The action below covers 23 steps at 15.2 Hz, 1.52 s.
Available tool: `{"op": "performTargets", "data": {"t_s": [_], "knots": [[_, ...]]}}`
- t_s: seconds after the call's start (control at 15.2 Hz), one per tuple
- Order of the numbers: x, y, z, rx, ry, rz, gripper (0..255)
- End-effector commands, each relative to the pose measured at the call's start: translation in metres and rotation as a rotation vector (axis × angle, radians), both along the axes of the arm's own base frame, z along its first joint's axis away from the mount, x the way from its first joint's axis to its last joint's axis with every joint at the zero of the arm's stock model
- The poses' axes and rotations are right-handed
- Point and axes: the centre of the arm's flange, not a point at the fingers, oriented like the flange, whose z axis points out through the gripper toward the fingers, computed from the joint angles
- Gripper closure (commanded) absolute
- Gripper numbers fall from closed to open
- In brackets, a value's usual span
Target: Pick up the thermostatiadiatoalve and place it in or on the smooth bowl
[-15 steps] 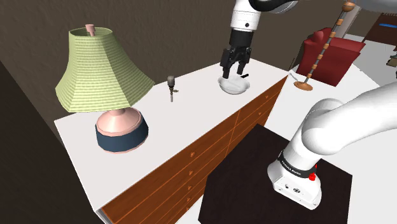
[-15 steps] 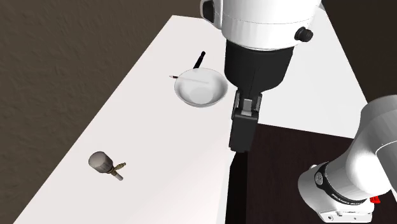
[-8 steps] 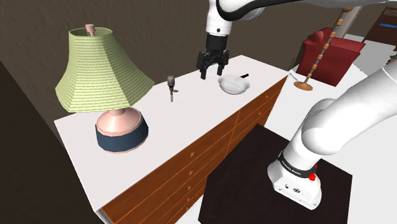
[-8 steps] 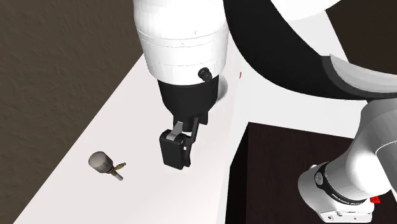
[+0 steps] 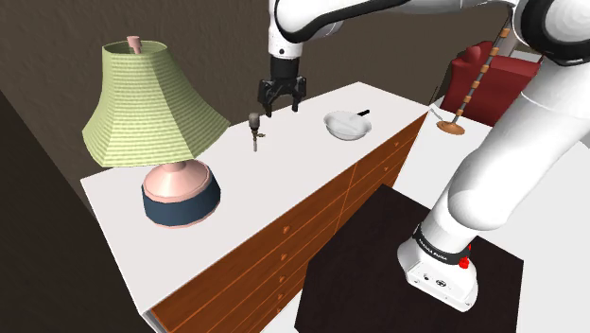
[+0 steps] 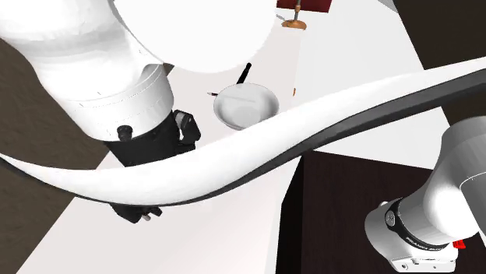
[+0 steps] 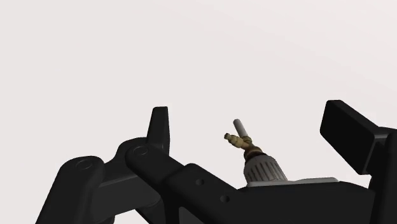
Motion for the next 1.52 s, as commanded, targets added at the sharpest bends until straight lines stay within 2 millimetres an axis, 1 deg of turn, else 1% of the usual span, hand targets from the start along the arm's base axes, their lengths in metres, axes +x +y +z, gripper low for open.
{"op": "performTargets", "data": {"t_s": [0.0,0.4,0.46,0.86,0.92,1.45], "knots": [[0.025,0.008,-0.008,-0.010,-0.005,-0.018,0],[0.098,0.027,-0.028,-0.040,-0.018,-0.071,0],[0.102,0.028,-0.030,-0.042,-0.019,-0.073,0],[0.102,0.027,-0.061,-0.042,-0.019,-0.073,0],[0.102,0.027,-0.070,-0.042,-0.019,-0.073,0],[0.102,0.027,-0.070,-0.042,-0.019,-0.073,0]]}}
